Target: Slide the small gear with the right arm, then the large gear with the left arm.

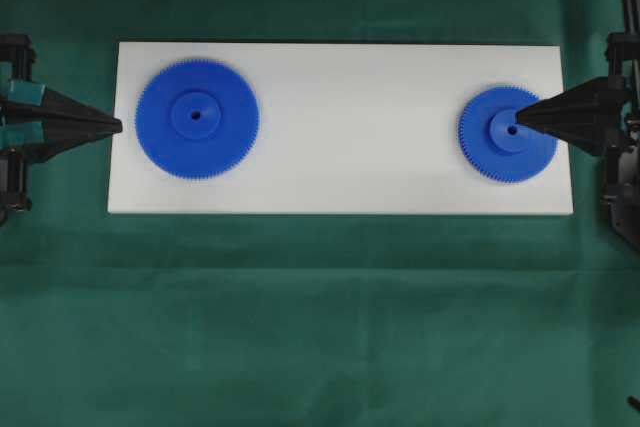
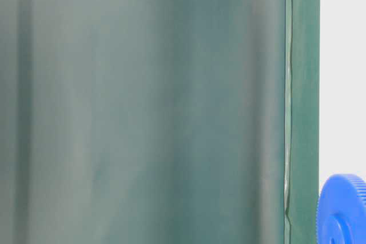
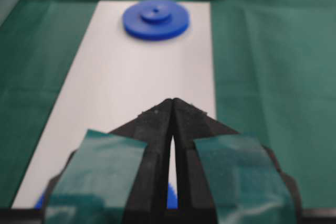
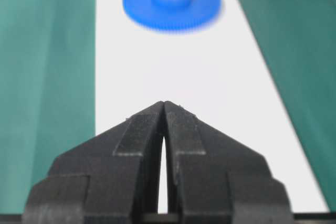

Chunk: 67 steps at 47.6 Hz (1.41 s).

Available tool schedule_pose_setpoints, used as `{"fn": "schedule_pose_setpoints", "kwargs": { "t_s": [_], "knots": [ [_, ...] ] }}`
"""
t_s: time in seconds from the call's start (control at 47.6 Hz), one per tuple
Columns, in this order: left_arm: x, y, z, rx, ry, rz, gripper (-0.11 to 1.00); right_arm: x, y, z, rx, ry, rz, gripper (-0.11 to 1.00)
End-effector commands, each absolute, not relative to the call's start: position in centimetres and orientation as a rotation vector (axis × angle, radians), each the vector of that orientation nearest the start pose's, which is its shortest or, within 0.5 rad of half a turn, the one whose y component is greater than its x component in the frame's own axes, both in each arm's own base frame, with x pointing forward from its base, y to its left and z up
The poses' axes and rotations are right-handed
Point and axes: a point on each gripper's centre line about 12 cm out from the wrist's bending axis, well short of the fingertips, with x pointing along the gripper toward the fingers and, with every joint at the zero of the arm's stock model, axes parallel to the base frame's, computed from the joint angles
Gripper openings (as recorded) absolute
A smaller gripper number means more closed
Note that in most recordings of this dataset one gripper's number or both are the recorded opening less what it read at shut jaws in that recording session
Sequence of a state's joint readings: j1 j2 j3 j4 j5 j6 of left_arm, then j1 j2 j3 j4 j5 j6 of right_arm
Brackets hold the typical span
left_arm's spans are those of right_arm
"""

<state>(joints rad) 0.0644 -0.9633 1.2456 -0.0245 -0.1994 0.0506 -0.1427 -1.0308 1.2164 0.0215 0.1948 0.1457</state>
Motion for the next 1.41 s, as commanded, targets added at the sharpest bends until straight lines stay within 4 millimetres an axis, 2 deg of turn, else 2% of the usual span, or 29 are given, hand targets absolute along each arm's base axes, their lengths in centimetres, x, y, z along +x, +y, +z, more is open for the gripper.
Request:
{"fn": "schedule_pose_setpoints", "kwargs": {
  "t_s": [0.0,0.21,0.525,0.966,1.386],
  "knots": [
    [19.4,1.6,25.7,0.021,0.079,0.081,0.00,17.5,-2.9,23.0,0.239,0.431,-0.205,0.50],
    [19.4,1.6,25.7,0.021,0.079,0.081,0.00,17.6,-3.9,21.4,0.299,0.540,-0.280,0.50],
    [19.4,1.6,25.6,0.020,0.093,0.082,0.00,19.8,-5.2,18.3,0.426,0.730,-0.379,0.50],
    [19.5,1.6,25.3,0.019,0.110,0.081,0.00,19.0,-5.2,17.0,0.436,0.867,-0.423,0.50],
    [19.5,1.6,25.3,0.019,0.110,0.081,0.00,19.2,-5.7,14.7,0.413,0.945,-0.452,0.50]
  ]
}}
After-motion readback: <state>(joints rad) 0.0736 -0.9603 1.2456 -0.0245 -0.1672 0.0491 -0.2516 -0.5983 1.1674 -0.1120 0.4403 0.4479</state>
